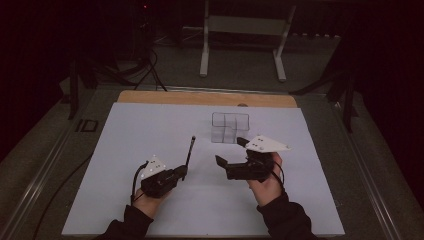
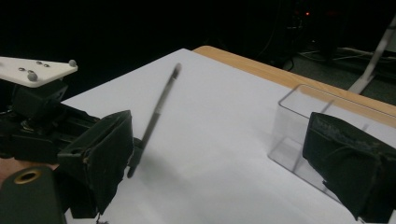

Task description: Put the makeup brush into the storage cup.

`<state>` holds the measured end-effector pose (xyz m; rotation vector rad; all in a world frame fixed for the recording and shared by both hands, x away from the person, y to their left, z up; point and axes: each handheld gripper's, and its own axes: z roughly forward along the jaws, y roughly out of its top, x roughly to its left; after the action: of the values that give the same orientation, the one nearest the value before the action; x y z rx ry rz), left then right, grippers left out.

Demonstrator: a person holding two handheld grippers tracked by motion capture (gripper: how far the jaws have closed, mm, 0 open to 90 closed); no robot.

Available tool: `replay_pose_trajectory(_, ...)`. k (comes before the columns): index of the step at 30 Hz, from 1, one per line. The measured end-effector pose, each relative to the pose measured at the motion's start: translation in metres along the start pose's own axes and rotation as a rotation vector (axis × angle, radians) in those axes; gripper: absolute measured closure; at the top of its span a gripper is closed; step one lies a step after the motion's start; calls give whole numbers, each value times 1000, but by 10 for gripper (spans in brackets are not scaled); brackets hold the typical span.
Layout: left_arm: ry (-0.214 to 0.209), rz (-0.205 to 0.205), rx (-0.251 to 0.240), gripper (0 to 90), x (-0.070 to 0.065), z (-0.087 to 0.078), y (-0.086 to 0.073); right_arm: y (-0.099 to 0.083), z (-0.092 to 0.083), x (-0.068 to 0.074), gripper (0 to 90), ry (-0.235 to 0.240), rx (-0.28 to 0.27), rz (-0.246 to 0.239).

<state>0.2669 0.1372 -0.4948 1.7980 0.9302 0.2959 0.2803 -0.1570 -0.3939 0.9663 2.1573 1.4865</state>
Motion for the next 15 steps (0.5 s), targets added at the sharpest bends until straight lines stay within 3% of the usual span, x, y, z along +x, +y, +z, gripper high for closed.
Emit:
replay_pose_trajectory(8,-9,2,-3,854,-1,0,0,1,22,15,90,-73,26,57)
replay_pose_trajectory(15,-11,0,-8,855,-1,0,0,-2,34,23,91,-31,46,105)
